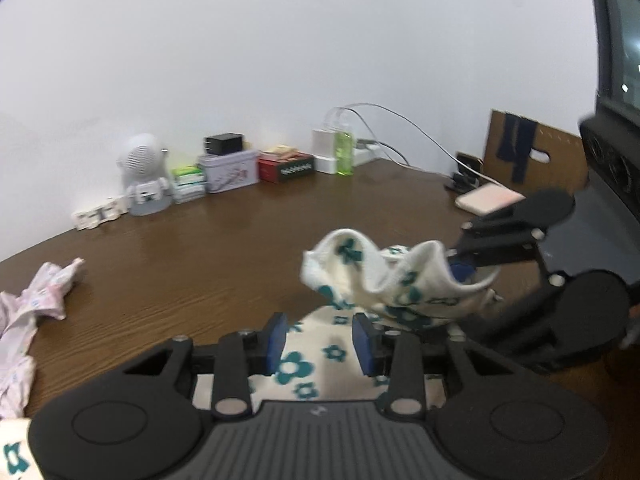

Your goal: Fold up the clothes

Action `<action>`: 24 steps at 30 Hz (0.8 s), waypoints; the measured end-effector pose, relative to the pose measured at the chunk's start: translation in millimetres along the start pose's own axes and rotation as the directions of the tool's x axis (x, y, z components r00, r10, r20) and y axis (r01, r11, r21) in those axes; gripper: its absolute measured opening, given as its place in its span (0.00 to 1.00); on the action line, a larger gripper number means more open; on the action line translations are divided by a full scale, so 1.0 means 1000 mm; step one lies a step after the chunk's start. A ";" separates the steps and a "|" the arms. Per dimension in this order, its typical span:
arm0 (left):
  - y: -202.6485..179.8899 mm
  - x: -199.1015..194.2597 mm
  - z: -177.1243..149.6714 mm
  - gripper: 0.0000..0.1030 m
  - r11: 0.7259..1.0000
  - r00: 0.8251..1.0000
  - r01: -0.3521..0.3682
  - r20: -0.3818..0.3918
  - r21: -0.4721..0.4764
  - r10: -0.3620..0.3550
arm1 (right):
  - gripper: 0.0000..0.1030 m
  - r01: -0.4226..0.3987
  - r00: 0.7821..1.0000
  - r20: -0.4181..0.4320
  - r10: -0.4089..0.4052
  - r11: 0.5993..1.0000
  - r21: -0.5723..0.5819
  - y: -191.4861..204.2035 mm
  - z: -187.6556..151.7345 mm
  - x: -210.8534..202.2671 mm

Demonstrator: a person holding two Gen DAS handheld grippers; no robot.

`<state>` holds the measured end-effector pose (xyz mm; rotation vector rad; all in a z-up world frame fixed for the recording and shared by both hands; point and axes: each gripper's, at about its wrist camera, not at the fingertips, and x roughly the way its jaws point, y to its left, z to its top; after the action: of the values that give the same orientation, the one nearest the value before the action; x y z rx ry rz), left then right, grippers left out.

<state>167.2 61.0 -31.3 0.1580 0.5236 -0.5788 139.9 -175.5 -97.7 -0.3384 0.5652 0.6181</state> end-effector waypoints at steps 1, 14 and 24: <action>0.003 -0.003 0.000 0.38 1.000 1.000 -0.007 0.007 -0.012 0.007 | 0.54 -0.035 0.999 0.019 0.035 0.999 0.035 -0.003 0.000 -0.004; -0.027 -0.018 0.039 0.33 0.988 0.978 0.152 0.144 0.014 -0.152 | 0.39 -0.050 0.995 0.090 0.036 0.986 0.159 -0.107 -0.021 -0.068; -0.059 0.051 0.013 0.21 0.990 0.987 0.066 -0.152 0.127 -0.046 | 0.26 -0.200 0.980 0.032 0.198 0.977 0.071 -0.096 -0.024 -0.011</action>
<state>176.3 -16.3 -46.1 0.3138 0.6360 -0.6603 183.0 -264.9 -97.7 -0.2049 0.6011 0.7913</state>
